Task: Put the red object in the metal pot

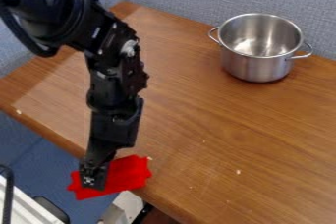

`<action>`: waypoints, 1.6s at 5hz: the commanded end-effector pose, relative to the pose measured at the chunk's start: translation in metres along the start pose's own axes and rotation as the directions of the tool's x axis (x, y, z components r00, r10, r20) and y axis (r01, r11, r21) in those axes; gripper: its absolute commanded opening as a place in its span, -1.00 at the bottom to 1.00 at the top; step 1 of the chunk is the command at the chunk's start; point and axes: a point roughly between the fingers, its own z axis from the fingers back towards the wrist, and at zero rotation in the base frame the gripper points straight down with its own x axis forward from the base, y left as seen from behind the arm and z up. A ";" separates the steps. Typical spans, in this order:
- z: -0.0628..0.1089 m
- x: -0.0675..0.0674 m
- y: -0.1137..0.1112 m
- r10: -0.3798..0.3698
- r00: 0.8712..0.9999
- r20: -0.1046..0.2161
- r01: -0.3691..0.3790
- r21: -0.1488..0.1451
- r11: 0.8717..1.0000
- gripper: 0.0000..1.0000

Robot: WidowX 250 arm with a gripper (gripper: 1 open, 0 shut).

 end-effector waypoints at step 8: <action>0.018 0.009 0.042 0.113 0.993 -0.018 -0.112 0.069 0.991 -1.00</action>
